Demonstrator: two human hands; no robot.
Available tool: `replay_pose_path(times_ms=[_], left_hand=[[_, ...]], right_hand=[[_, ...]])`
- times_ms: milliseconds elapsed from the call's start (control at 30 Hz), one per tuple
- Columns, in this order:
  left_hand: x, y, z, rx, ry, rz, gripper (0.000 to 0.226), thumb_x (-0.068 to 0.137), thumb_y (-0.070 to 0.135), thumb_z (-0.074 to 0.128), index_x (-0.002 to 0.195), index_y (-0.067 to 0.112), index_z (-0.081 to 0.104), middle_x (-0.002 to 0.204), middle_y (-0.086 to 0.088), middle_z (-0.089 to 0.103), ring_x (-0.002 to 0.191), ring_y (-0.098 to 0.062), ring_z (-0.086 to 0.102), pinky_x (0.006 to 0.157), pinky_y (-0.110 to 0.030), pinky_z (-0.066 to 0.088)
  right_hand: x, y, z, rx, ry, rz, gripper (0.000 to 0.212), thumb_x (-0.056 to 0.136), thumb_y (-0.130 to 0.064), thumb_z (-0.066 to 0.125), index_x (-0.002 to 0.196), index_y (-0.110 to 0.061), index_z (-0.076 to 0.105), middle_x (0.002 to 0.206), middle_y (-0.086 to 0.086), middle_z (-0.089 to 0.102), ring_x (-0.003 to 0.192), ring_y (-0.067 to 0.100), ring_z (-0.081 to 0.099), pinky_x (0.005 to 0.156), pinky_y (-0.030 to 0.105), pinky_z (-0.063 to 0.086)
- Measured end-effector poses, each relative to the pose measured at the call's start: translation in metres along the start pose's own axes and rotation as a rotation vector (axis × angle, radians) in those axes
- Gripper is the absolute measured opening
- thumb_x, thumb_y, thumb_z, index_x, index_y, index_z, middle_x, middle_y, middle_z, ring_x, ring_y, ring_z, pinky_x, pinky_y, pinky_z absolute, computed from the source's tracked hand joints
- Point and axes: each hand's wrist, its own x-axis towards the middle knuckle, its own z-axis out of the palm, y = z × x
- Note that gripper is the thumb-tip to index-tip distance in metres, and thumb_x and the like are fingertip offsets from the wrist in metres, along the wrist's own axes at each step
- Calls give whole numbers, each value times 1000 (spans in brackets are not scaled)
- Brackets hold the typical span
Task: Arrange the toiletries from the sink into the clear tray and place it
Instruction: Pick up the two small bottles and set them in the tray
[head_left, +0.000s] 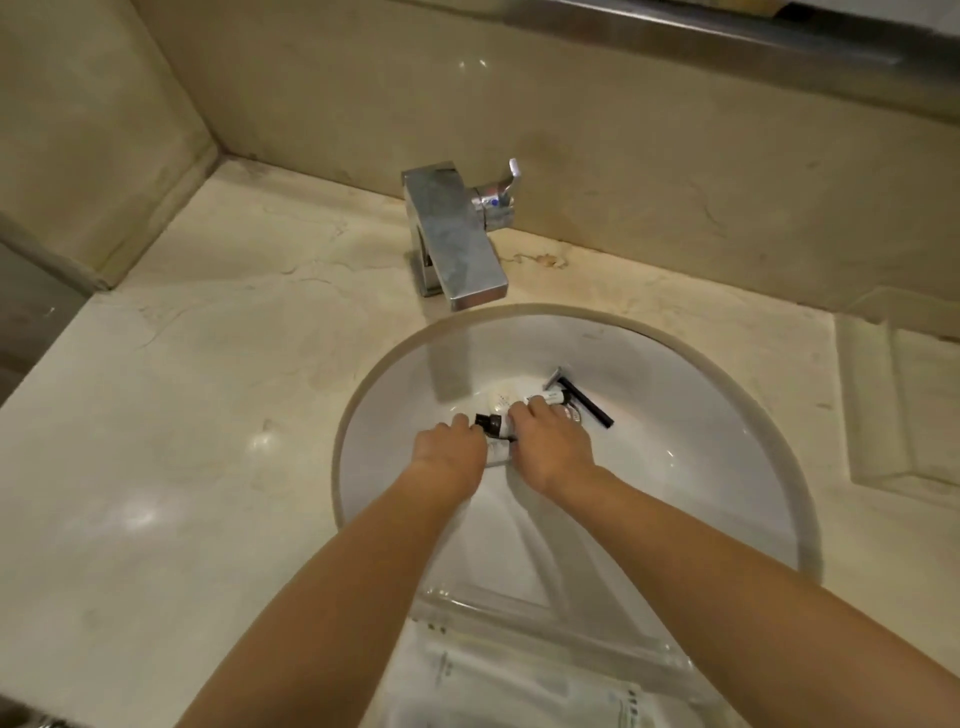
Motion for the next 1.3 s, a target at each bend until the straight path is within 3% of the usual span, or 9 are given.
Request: replay_pose_path(times_ms=[133, 233, 400, 600, 767, 867, 967, 1100, 1300], left_hand=[[3, 4, 2, 61, 36, 62, 40, 91, 14, 52, 130, 9, 46, 130, -10, 44, 117, -27, 51, 86, -35, 43], [1, -1, 1, -48, -6, 71, 37, 89, 17, 57, 125, 10, 50, 124, -10, 46, 114, -28, 52, 84, -35, 43], [-2, -17, -12, -519, -196, 113, 16, 79, 21, 69, 79, 15, 55, 86, -2, 56, 80, -22, 55, 65, -28, 43], [-21, -22, -32, -1157, -225, 33, 21, 81, 3, 69, 76, 14, 52, 80, -6, 56, 73, -21, 58, 75, -38, 56], [-40, -16, -49, -1543, -212, -113, 22, 89, 3, 58, 107, 14, 53, 103, -8, 59, 97, -25, 60, 85, -45, 54], [-55, -10, -63, -1847, -224, -174, 20, 95, 7, 53, 115, 10, 51, 98, -11, 61, 89, -27, 63, 82, -51, 56], [-72, -7, -75, -2052, -258, -203, 11, 98, 13, 45, 105, 9, 53, 89, -11, 62, 76, -26, 62, 72, -44, 55], [-103, -4, -90, -2119, -316, -183, 12, 98, 14, 44, 94, 7, 54, 83, -10, 60, 64, -21, 55, 47, -28, 54], [-157, -10, -101, -2165, -459, -50, 14, 91, 3, 39, 100, 2, 49, 78, -12, 50, 64, -22, 51, 50, -27, 54]], right_hand=[[10, -1, 6, -92, 22, -4, 34, 86, -10, 54, 121, -11, 53, 123, 9, 51, 116, 28, 49, 87, 38, 44], [14, 3, 7, -75, -21, 21, 31, 88, -16, 55, 118, -11, 55, 121, 8, 56, 114, 27, 53, 75, 35, 40], [15, 6, 9, 15, -115, 52, 26, 86, -12, 53, 112, -11, 54, 112, 10, 63, 101, 28, 60, 69, 33, 43], [-7, 21, 4, 370, -133, 173, 28, 83, -24, 65, 107, -12, 55, 101, 7, 63, 92, 28, 62, 75, 35, 49], [-31, 20, -20, 1258, -233, 392, 20, 82, 2, 67, 99, -6, 58, 96, 15, 66, 76, 23, 68, 80, 39, 59], [-51, 12, -38, 1786, -257, 425, 34, 88, 7, 57, 119, -7, 51, 116, 21, 63, 91, 25, 66, 71, 30, 60], [-74, 8, -59, 2064, -350, 385, 30, 92, 8, 48, 119, -5, 54, 106, 20, 65, 89, 25, 64, 79, 32, 60], [-110, 0, -83, 1897, -430, 278, 24, 93, 6, 48, 113, -4, 56, 96, 16, 73, 83, 26, 69, 76, 30, 59], [-158, -14, -100, 1597, -271, 126, 17, 88, 3, 60, 102, -4, 58, 103, 15, 67, 89, 23, 67, 73, 29, 54]])
